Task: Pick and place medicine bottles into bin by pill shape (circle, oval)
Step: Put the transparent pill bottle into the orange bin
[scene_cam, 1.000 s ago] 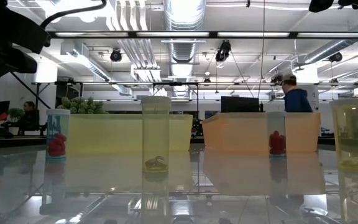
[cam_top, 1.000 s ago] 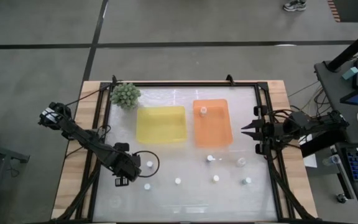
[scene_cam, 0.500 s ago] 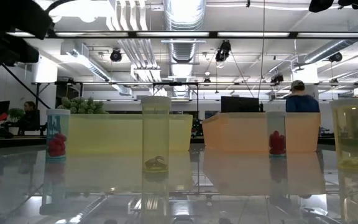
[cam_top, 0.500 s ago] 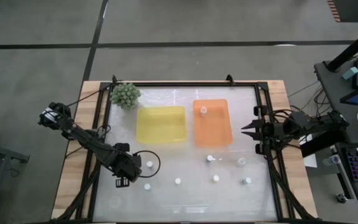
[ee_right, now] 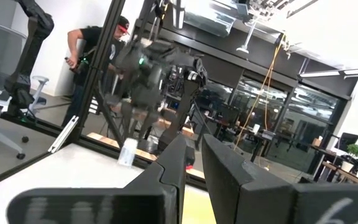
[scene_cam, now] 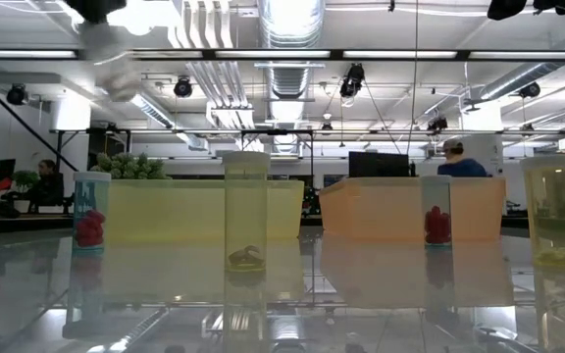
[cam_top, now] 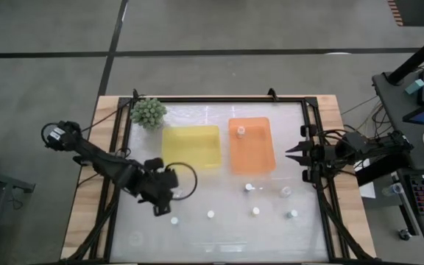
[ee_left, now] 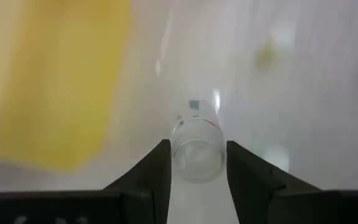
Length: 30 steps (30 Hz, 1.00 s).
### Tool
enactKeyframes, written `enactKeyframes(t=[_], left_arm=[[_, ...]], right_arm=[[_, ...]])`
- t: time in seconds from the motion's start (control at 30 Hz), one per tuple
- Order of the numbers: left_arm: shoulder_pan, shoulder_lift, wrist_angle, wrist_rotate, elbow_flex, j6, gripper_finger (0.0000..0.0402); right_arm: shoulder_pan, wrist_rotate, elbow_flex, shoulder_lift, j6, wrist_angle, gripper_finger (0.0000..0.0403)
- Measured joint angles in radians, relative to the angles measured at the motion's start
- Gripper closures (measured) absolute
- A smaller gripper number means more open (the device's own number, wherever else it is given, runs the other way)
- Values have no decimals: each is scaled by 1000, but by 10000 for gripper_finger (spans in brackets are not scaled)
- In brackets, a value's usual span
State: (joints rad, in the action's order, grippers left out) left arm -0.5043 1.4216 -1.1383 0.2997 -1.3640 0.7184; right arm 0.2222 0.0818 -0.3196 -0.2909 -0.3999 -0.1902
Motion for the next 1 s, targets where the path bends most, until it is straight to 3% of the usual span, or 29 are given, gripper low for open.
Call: enactKeyframes(t=[0.13,0.4,0.77,1.0], left_arm=[[89,7,127,86,-62,-113,294],[286,101,450,23,-106,-372,294],[428,355,616,-42,-264,-556,294],[469,529,614,-49,-437,-682,294]], right_arm=[[0,8,-8,2,0,2,360],[0,26,-102,2,62,196,360],[0,26,-218,2,197,497,360],[0,26,-228,3,216,512,360]])
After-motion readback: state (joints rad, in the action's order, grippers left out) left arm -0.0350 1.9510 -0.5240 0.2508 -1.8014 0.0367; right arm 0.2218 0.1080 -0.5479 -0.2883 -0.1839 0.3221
